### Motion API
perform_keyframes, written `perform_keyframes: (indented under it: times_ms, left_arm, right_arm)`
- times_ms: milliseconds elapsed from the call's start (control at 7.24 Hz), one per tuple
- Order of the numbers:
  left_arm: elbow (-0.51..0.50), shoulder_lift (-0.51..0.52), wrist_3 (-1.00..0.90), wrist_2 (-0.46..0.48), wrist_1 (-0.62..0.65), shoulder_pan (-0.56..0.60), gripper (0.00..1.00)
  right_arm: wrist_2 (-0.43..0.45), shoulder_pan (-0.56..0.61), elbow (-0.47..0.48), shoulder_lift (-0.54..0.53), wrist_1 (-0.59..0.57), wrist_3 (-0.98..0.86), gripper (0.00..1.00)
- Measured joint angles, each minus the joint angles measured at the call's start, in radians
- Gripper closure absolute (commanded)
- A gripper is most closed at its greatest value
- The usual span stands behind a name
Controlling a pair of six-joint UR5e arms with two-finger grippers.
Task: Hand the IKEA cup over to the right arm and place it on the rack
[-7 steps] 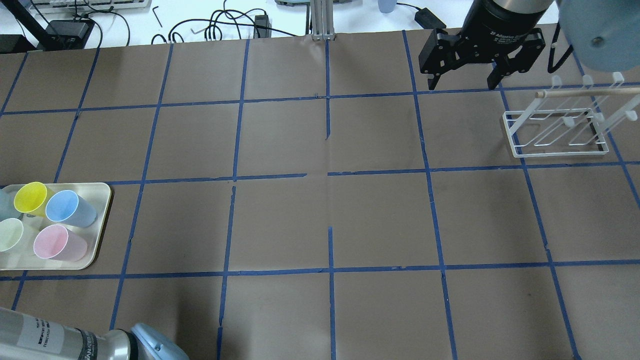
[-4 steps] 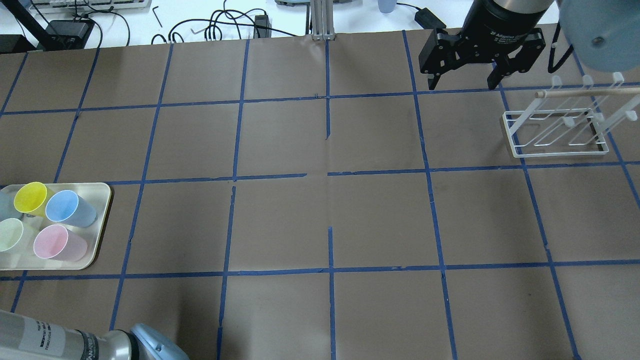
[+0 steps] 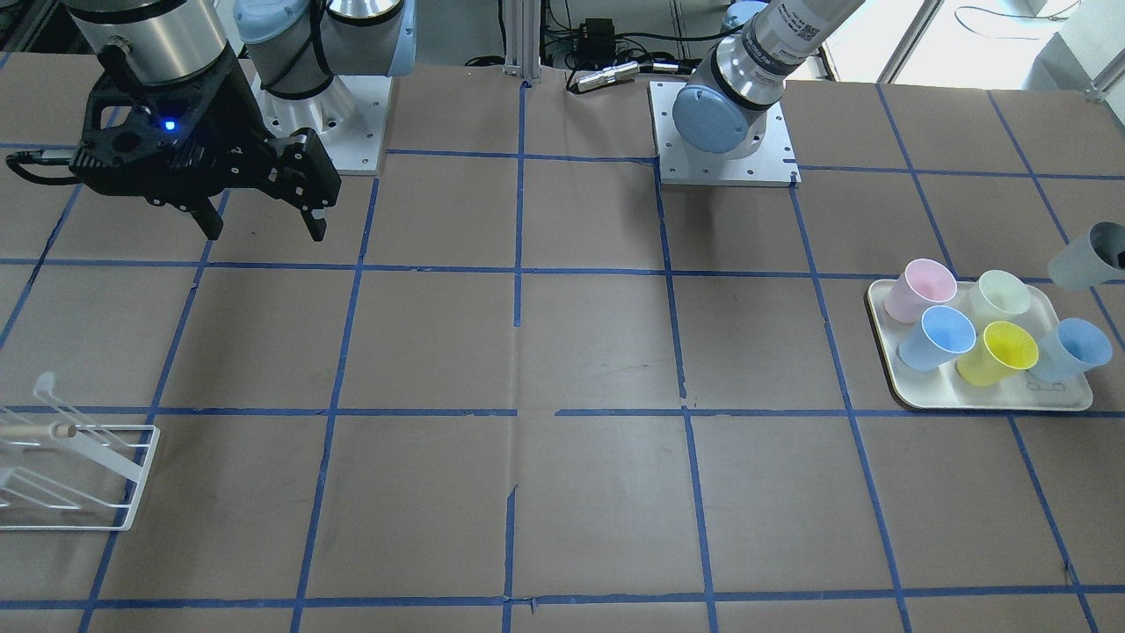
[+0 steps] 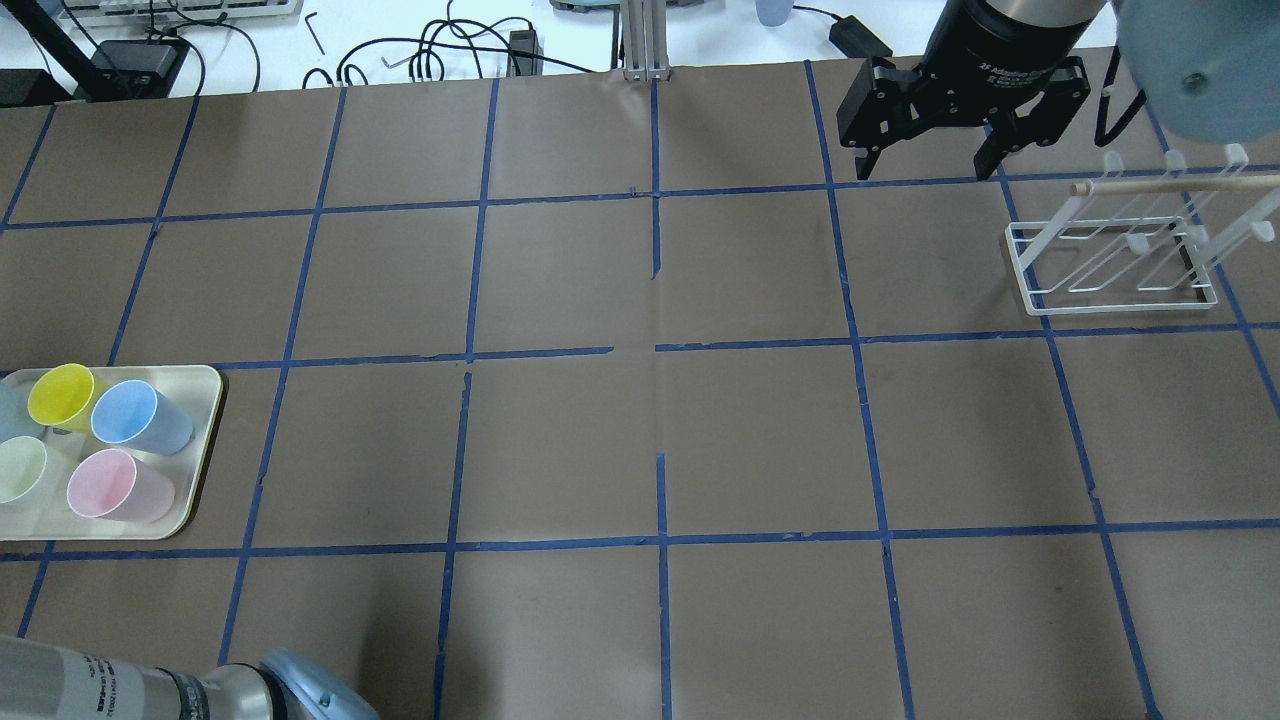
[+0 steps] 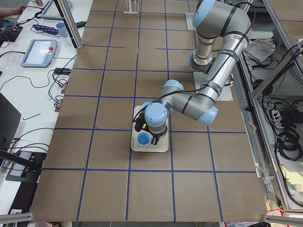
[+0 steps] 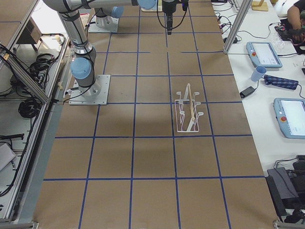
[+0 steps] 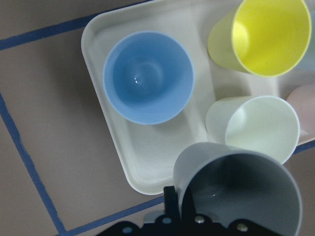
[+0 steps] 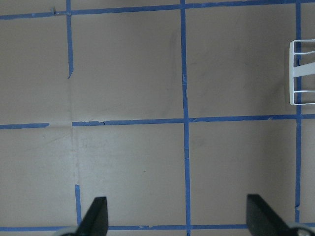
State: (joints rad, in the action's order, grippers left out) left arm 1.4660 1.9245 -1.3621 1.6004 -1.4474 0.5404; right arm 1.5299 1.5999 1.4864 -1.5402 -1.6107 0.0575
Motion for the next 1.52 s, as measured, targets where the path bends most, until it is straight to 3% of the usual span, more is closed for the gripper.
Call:
perform_keyframes:
  times_ms: [276, 552, 1105, 1519]
  left_arm:
    - [-0.059, -0.047, 0.055, -0.012, -0.104, 0.077, 1.0]
    - [-0.064, -0.103, 0.168, -0.101, -0.21, 0.142, 1.0]
    - [-0.045, -0.202, 0.349, -0.382, -0.495, 0.297, 1.0]
    - [0.079, -0.226, 0.472, -0.731, -0.534, 0.439, 1.0]
  right_arm:
    - [-0.001, 0.0, 0.0, 0.0, 0.0, 0.0, 0.0]
    - [-0.002, -0.006, -0.001, 0.001, 0.001, -0.002, 0.0]
    - [-0.066, -0.097, -0.047, 0.004, 0.058, -0.014, 0.0]
    - [-0.229, -0.237, -0.08, 0.005, 0.166, -0.037, 0.0]
